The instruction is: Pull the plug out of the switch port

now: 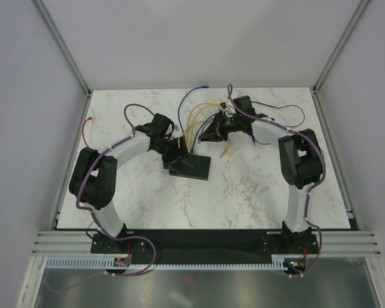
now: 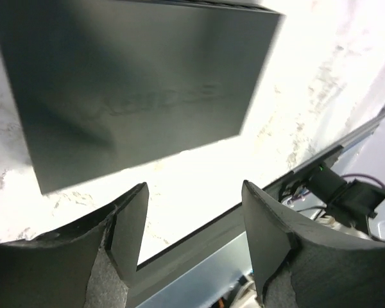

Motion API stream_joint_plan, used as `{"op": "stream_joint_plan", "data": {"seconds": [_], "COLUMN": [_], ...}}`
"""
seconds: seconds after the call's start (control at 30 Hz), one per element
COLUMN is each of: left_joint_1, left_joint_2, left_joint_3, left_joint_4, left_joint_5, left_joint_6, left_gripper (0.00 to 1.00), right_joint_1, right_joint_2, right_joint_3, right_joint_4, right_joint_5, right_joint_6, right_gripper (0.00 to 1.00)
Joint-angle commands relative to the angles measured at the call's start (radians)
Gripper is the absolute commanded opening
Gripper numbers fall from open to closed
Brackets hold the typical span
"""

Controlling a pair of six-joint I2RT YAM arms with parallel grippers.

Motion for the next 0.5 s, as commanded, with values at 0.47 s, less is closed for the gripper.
{"op": "stream_joint_plan", "data": {"seconds": [0.47], "left_joint_1": [0.019], "left_joint_2": [-0.278], "left_joint_3": [0.114], "left_joint_4": [0.103], "left_joint_5": [0.317], "left_joint_6": [0.056], "left_gripper": [0.81], "right_joint_1": [0.141], "right_joint_2": [-0.581], "right_joint_3": [-0.368], "right_joint_4": [-0.704], "right_joint_5": [0.153], "right_joint_6": [-0.576], "right_gripper": [0.00]}}
